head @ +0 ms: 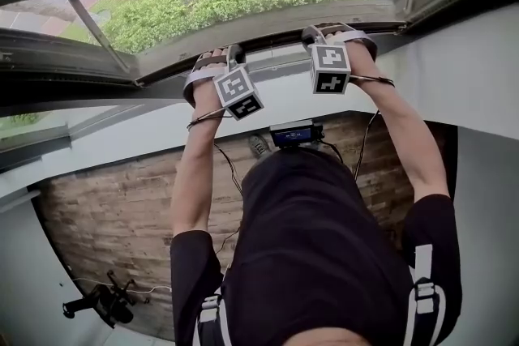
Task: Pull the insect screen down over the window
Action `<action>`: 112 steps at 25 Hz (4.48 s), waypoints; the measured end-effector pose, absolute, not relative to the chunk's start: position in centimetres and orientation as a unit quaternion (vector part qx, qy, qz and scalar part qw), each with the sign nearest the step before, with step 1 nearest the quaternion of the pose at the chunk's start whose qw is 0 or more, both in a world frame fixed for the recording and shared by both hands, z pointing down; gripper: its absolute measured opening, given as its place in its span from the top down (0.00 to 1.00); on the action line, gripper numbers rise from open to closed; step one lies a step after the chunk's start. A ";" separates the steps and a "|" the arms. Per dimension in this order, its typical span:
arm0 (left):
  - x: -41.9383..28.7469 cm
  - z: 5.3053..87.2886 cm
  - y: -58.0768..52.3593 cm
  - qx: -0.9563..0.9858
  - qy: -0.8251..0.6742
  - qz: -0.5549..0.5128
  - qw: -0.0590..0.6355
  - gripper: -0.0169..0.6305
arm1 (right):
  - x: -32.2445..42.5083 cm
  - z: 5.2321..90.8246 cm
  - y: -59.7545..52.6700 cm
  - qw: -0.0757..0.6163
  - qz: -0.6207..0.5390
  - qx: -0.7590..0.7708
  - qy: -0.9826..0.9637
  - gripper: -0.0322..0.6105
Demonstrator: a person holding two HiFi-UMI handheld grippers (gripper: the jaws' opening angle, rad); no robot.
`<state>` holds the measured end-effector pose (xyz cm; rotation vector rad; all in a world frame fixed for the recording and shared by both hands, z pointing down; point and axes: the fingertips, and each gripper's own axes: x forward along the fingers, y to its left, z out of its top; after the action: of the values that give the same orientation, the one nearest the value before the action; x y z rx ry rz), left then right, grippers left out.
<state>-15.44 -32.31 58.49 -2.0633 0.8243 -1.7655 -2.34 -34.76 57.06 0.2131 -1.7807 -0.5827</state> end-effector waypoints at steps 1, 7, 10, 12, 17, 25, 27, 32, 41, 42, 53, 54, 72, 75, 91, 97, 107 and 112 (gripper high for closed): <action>-15.4 58.8 -32.3 -0.720 0.286 -0.615 0.148 0.94 | -2.4 57.3 -34.7 0.589 -0.248 0.090 -0.764 0.92; -15.3 60.9 -31.9 -0.724 0.277 -0.619 0.131 0.94 | -2.2 59.5 -34.4 0.597 -0.232 0.078 -0.764 0.92; -15.1 61.2 -31.7 -0.724 0.277 -0.618 0.131 0.94 | -2.1 59.8 -34.3 0.599 -0.229 0.079 -0.763 0.92; -15.2 61.1 -31.9 -0.723 0.283 -0.616 0.131 0.94 | -2.1 59.8 -34.5 0.599 -0.229 0.082 -0.763 0.92; -15.3 61.4 -32.4 -0.735 0.304 -0.593 0.128 0.94 | -2.4 60.2 -35.0 0.598 -0.234 0.091 -0.761 0.92; -15.2 61.7 -32.4 -0.736 0.301 -0.590 0.138 0.94 | -2.2 60.3 -34.8 0.594 -0.233 0.107 -0.762 0.92; -15.9 62.0 -32.2 -0.732 0.305 -0.593 0.140 0.94 | -2.9 60.4 -34.6 0.594 -0.245 0.099 -0.760 0.92; -15.9 61.4 -32.0 -0.723 0.321 -0.593 0.147 0.94 | -2.9 60.1 -34.6 0.598 -0.290 0.103 -0.740 0.92; -15.3 61.0 -32.3 -0.718 0.326 -0.593 0.165 0.94 | -2.2 59.8 -34.7 0.593 -0.305 0.109 -0.737 0.92; -15.2 61.0 -32.5 -0.718 0.326 -0.592 0.166 0.94 | -2.2 59.7 -34.8 0.593 -0.307 0.109 -0.736 0.92; -15.6 61.2 -31.7 -0.734 0.329 -0.578 0.137 0.90 | -2.4 60.0 -34.6 0.583 -0.312 0.132 -0.739 0.91; -15.6 61.3 -31.6 -0.746 0.329 -0.567 0.118 0.87 | -2.4 60.0 -34.7 0.577 -0.295 0.138 -0.749 0.92; -14.9 58.2 -29.6 -0.710 0.397 -0.563 0.144 0.73 | 0.6 57.3 -31.9 0.470 -0.174 0.200 -0.842 0.88; -15.0 54.9 -28.9 -0.751 0.495 -0.435 0.043 0.73 | 0.4 55.5 -31.1 0.408 -0.131 0.211 -0.879 0.88; -15.1 43.2 -15.0 -0.799 0.495 0.215 -0.265 0.73 | 0.9 49.2 -21.8 0.039 0.183 0.184 -0.965 0.88; -15.3 42.0 -10.5 -0.823 0.412 0.286 -0.266 0.73 | 3.4 49.2 -17.0 -0.015 0.230 0.250 -0.940 0.88; -20.5 43.4 3.3 -0.818 0.359 0.335 -0.301 0.73 | 2.8 47.6 -1.8 -0.100 0.321 0.332 -0.881 0.88; -20.0 42.3 6.8 -0.825 0.347 0.335 -0.296 0.73 | 4.8 44.1 0.4 -0.141 0.314 0.351 -0.871 0.88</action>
<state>-20.04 6.80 42.30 -3.2306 1.3574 1.3125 4.79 0.43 44.09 1.2128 -3.0123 1.0861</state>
